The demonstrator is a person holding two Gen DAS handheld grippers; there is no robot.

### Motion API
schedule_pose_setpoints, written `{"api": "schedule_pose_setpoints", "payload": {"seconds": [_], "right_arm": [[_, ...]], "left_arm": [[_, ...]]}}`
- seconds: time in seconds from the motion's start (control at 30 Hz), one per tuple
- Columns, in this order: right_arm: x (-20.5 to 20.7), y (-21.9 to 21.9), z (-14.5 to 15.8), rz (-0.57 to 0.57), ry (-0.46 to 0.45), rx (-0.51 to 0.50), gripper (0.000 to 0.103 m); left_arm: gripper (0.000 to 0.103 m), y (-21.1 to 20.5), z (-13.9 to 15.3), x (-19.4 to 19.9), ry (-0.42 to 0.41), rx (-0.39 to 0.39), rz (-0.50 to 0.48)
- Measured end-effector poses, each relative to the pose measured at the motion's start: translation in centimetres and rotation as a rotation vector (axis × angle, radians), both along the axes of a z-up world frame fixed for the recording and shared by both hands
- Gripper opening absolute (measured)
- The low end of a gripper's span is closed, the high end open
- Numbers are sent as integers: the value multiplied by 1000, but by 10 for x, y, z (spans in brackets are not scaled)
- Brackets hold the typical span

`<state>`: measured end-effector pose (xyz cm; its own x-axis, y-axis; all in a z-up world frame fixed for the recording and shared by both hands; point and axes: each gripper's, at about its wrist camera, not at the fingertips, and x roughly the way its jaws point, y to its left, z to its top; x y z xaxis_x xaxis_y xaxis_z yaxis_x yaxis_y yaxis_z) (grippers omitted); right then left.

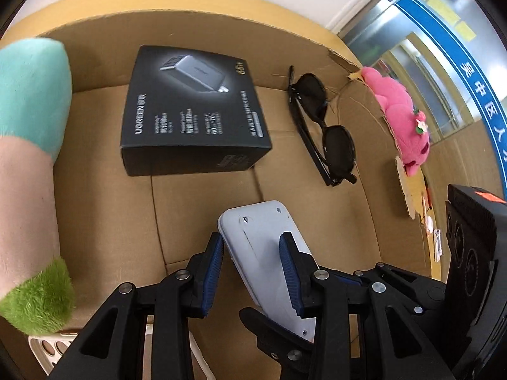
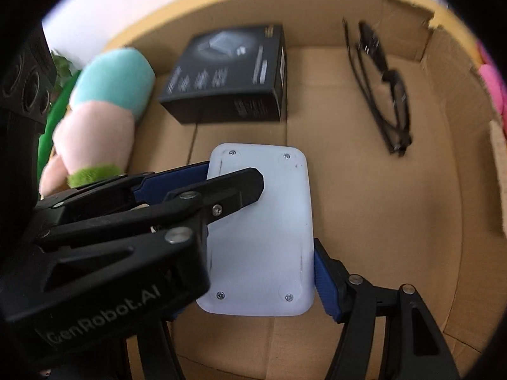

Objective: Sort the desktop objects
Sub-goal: 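Lower the power bank into the box and open the right gripper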

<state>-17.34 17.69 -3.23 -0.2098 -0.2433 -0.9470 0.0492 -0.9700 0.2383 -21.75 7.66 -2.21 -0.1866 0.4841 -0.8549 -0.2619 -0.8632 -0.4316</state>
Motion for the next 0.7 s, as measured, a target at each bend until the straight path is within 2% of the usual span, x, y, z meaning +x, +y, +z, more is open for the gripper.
{"api": "schedule_pose_setpoints", "payload": {"seconds": [0.13,0.2,0.27,0.3,0.33,0.37,0.43,0.5,0.53,0.57,0.63,0.7], "right_arm": [[2,-3,0,7,-1,4,66],[6,-5,2,18,2,5,67],[14,-5,7,31,27,-14,67],[20,-4,13,34,52,-24,68],[28,-3,19,32,84,-25,70],[40,0,29,24,137,-19,72],[70,4,53,15,280,10,81],[109,7,74,15,446,43,81],[123,8,79,12,515,60,84],[139,8,82,10,584,84,84],[156,3,74,22,669,137,85],[166,2,62,23,697,160,85]], "left_arm": [[37,-2,0,1,-4,-16,12],[38,-8,8,6,25,-25,22],[40,-22,29,17,80,14,71],[48,-30,41,25,122,29,98],[60,-40,58,38,191,30,127],[66,-49,77,54,283,8,146],[89,-63,113,100,512,-69,179],[102,-76,132,147,715,-126,216],[103,-81,135,167,790,-147,227],[103,-82,133,181,831,-173,233],[103,-83,121,199,861,-234,270],[103,-81,104,208,864,-253,307]]}}
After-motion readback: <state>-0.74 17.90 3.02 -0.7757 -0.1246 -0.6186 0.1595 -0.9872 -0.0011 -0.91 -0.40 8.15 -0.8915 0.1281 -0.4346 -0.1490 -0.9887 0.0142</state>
